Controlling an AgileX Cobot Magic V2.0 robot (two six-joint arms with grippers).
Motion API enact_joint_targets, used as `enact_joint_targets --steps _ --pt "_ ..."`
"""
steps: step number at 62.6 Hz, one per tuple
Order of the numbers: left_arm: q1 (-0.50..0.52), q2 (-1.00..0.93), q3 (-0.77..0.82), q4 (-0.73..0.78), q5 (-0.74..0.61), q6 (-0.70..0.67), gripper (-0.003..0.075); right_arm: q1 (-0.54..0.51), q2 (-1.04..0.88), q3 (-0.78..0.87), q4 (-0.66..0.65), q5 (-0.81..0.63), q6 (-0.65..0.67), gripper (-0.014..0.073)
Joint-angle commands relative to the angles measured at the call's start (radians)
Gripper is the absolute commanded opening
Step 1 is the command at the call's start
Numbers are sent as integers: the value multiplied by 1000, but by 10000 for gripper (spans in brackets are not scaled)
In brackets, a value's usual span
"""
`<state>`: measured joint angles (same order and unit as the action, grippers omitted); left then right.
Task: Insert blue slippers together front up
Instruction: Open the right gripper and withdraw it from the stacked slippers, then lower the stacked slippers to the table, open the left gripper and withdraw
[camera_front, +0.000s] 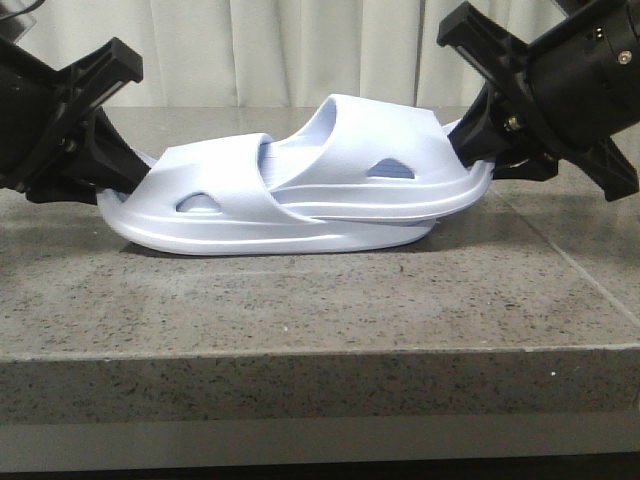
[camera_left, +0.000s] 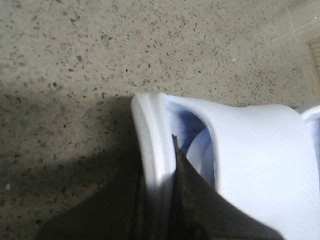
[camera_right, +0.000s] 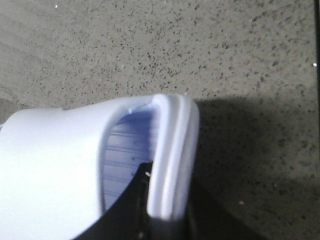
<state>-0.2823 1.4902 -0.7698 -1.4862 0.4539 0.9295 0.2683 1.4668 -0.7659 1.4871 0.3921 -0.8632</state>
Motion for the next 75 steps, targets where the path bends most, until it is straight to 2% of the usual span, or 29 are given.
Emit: enact_joint_targets --steps 1,11,15,20,26,37,43,62,68,75 --pt "-28 -30 -30 -54 100 4 -20 44 -11 -18 27 177 -18 -67" --pt "-28 -30 -30 -54 107 4 -20 39 -23 -19 15 161 -42 -61" --pt "-28 -30 -30 -54 107 4 -20 30 -34 -19 -18 144 -42 -32" --pt "-28 -30 -30 -54 107 4 -20 8 -45 -19 -68 136 -42 44" --pt "-28 -30 -30 -54 116 4 -20 -39 -60 -19 -118 140 -42 176" --pt "-26 -30 -30 -54 120 4 -20 -177 -84 -19 -208 232 -42 395" --pt "-26 -30 -30 -54 114 4 -20 -273 -101 -19 -243 296 -42 460" --pt "-26 -30 -30 -98 27 4 -20 -587 -159 -19 -264 440 -42 470" --pt "-26 -30 -30 -98 13 4 -20 -634 -161 -19 -266 475 -42 470" --pt "-26 -30 -30 -98 9 4 -20 -642 -161 -19 -266 480 -42 470"
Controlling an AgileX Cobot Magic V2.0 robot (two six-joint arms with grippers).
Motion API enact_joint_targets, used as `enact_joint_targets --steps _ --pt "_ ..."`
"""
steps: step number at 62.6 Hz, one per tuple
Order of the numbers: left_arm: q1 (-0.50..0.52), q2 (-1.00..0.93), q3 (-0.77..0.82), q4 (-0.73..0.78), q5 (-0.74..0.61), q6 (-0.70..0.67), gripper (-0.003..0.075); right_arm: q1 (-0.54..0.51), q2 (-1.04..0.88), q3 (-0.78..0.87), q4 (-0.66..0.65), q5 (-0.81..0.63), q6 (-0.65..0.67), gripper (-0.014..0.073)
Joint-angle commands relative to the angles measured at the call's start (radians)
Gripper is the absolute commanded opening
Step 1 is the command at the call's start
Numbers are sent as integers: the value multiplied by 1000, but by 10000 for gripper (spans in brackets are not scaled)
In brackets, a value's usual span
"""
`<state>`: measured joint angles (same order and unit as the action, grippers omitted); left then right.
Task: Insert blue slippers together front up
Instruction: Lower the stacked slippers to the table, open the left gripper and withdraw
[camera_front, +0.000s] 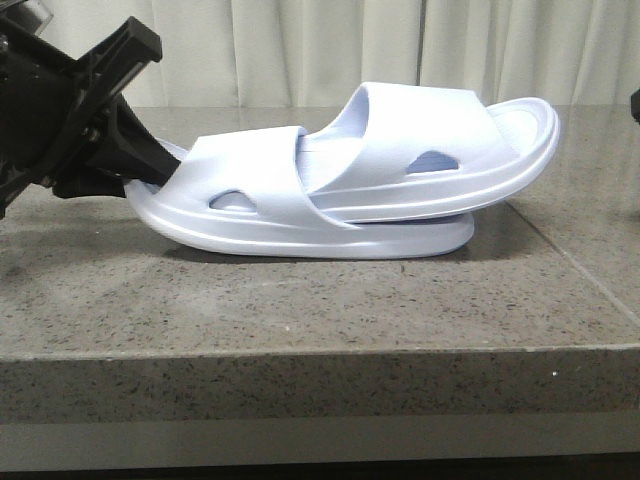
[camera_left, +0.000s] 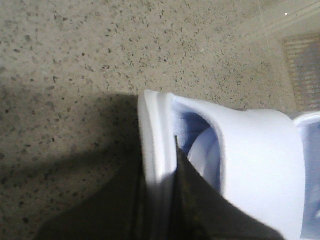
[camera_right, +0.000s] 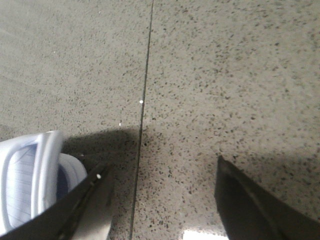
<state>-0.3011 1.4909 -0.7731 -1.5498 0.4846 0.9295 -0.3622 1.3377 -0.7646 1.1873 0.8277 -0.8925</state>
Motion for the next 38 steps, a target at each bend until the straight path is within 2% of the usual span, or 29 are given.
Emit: enact_joint_targets --steps 1,11,38 --pt "-7 -31 -27 -35 -26 4 -20 -10 -32 -21 34 45 -13 470" --pt "-7 -31 -27 -39 -110 4 -20 -7 -32 -21 34 53 -14 470" --pt "-7 -31 -27 -53 -99 34 -20 -7 -32 -21 34 60 -15 470"
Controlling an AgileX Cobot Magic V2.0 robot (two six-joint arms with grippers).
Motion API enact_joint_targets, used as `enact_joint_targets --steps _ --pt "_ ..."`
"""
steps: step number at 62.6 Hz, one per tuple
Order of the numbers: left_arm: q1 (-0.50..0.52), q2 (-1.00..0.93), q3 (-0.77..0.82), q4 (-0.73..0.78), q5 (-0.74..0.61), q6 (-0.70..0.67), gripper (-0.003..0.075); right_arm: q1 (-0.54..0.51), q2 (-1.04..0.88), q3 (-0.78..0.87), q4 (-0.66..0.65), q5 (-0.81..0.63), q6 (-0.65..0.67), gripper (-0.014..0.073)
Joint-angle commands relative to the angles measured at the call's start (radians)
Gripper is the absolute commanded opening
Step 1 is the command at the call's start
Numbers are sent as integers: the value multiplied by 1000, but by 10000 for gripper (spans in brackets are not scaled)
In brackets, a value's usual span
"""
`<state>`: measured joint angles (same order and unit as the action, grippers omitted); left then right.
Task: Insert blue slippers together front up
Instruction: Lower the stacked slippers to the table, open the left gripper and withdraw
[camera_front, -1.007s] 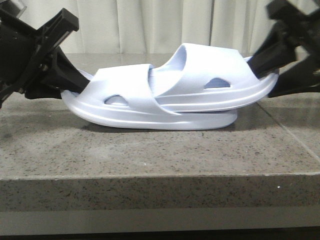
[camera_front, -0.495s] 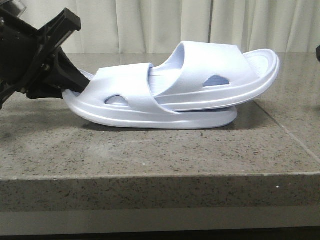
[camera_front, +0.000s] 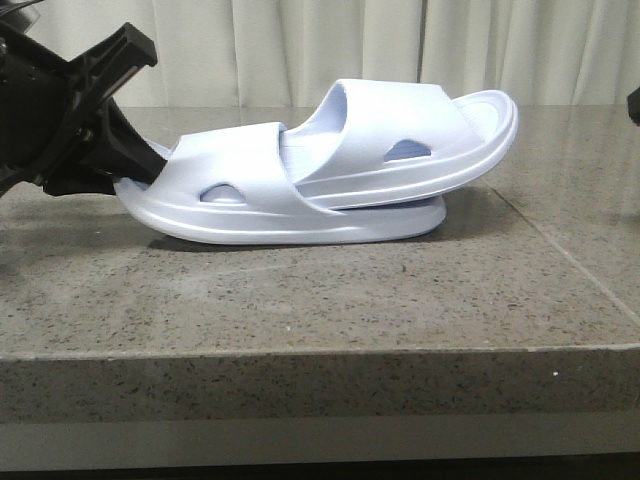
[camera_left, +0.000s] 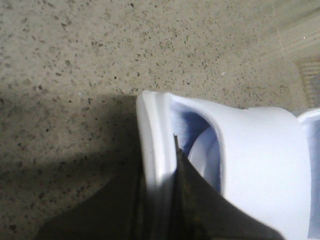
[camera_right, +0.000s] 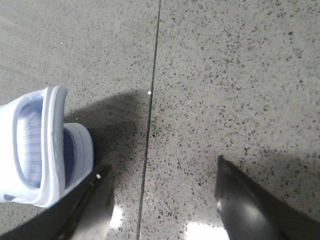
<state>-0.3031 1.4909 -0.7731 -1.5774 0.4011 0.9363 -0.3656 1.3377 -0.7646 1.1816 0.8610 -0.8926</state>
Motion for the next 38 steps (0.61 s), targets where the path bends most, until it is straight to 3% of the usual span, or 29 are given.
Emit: enact_joint_targets --steps 1,8,14,20,32,38 --pt "-5 -31 -27 -25 -11 34 -18 -4 -32 -21 39 27 -15 470" --pt "-5 -31 -27 -21 -1 58 55 -4 -32 -21 39 31 -15 470" --pt "-4 -31 -27 5 -6 58 249 -4 -32 -21 39 38 -15 470" --pt "1 -35 -29 20 -6 58 384 -4 -32 -21 39 40 -15 470" --pt "51 -84 -44 156 3 41 410 -4 -44 -21 36 37 -21 468" --pt "114 -153 -53 341 32 -81 410 20 -83 -36 -9 43 -19 468"
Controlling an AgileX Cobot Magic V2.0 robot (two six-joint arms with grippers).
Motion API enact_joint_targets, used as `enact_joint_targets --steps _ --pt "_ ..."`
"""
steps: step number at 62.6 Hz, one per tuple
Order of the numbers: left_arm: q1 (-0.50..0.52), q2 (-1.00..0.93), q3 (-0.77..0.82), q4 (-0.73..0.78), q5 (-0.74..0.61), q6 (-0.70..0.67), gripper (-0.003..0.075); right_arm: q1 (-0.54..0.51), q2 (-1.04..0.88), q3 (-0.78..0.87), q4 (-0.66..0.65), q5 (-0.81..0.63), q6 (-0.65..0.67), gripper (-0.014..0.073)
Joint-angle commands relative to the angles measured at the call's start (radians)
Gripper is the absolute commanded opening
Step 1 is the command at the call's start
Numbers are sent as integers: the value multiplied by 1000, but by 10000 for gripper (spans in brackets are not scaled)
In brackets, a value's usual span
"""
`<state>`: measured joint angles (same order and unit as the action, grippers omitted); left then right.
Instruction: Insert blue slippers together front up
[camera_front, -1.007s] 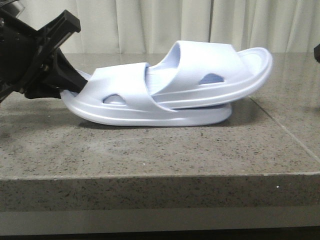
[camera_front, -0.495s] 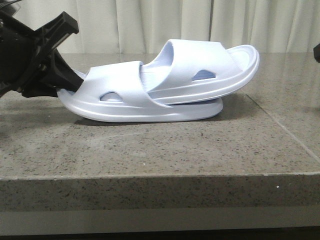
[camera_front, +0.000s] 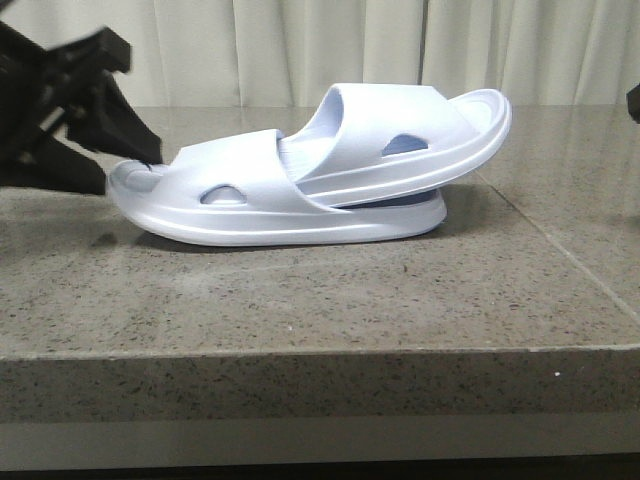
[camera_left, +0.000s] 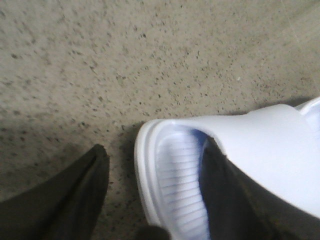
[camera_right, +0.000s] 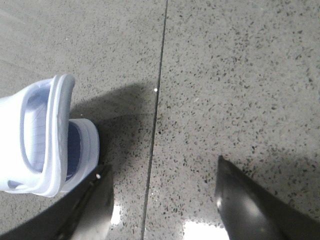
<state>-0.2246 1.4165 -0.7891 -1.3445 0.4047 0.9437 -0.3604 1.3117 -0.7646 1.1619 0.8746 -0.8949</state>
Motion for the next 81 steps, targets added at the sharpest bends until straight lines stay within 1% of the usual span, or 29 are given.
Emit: enact_joint_targets --steps 1,4,7,12,15,17,20,23,30,38,41,46,56,68,77,81 --pt "50 -92 -42 157 39 -122 410 26 -66 -41 -2 28 -14 468" --pt "84 -129 -62 302 86 -217 410 63 -89 -59 -47 20 18 468" --pt "119 -161 -88 442 148 -323 410 98 -116 -84 -122 10 68 468" --pt "156 -216 -142 687 264 -486 410 158 -161 -122 -274 6 192 468" --pt "163 -245 -169 804 313 -569 410 191 -193 -141 -365 6 281 467" --pt "165 -275 -189 909 349 -645 410 213 -219 -151 -429 6 334 467" --pt "165 -313 -203 1000 382 -721 410 242 -259 -161 -512 7 403 467" --pt "165 -354 -205 1054 405 -766 410 268 -305 -162 -585 7 462 467" --pt "165 -457 -205 1175 469 -833 408 320 -419 -162 -754 43 590 467" --pt "165 -555 -194 1328 535 -916 408 358 -522 -162 -901 99 712 467" --pt "165 -587 -187 1352 553 -944 408 364 -561 -161 -945 119 748 467" --pt "165 -647 -162 1373 568 -949 408 369 -612 -161 -987 173 775 467" --pt "165 -768 -91 1365 566 -944 408 369 -716 -148 -987 248 780 467" --pt "165 -882 -18 1364 544 -944 408 369 -829 -78 -987 236 780 467" --pt "165 -904 3 1364 505 -949 407 369 -866 -33 -987 212 781 467" --pt "165 -904 4 1361 503 -949 392 369 -868 -22 -987 207 781 449"
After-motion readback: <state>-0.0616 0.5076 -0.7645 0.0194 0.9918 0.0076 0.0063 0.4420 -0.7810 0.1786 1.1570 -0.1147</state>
